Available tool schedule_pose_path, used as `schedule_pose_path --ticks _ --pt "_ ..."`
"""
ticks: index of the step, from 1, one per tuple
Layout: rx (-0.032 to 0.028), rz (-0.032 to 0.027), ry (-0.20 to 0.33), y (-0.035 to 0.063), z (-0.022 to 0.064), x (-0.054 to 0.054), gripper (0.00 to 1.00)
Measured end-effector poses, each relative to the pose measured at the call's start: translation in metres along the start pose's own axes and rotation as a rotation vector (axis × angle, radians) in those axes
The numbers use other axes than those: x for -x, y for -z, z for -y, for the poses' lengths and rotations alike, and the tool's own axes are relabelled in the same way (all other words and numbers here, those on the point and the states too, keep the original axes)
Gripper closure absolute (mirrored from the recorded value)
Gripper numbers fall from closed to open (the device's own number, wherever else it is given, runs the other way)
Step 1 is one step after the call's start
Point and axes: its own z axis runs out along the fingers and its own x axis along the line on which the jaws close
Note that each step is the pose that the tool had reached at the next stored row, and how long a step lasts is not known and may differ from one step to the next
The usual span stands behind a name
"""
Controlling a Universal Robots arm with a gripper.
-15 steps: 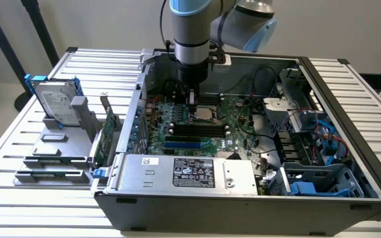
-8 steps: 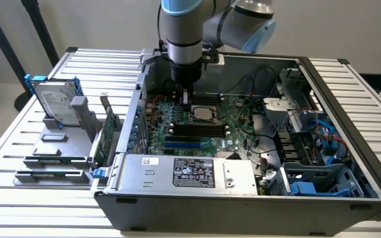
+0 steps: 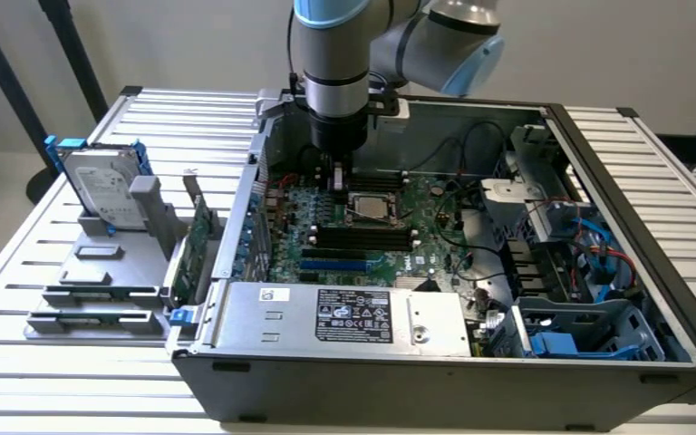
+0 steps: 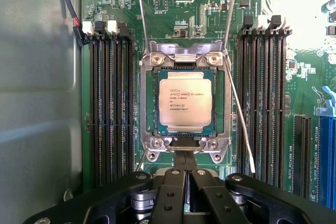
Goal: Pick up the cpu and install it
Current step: 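Close the cpu cover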
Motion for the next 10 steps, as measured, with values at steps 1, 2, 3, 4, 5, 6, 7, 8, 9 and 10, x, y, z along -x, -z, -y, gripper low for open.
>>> schedule_pose_path --ticks 1,2,3,4,5,6,7,8,9,10 --pt "0.0 0.0 0.0 0.0 0.0 0.0 0.89" --pt "0.0 0.0 0.0 0.0 0.0 0.0 0.89" --pt "0.0 0.0 0.0 0.0 0.0 0.0 0.89" --pt "0.0 0.0 0.0 0.0 0.0 0.0 0.89" --pt "0.0 0.0001 0.0 0.0 0.0 0.0 0.89" --pt "-0.0001 0.0001 0.0 0.0 -0.0001 0.0 0.89" --pt "-0.0002 0.0002 0.0 0.0 -0.0009 0.0 0.89" --pt "-0.0002 0.0 0.0 -0.0001 -0.0024 0.0001 0.89" --pt "-0.0004 0.0001 0.0 0.0 -0.0043 0.0003 0.89" --pt "-0.0008 0.0002 0.0 0.0002 -0.0066 0.0006 0.89"
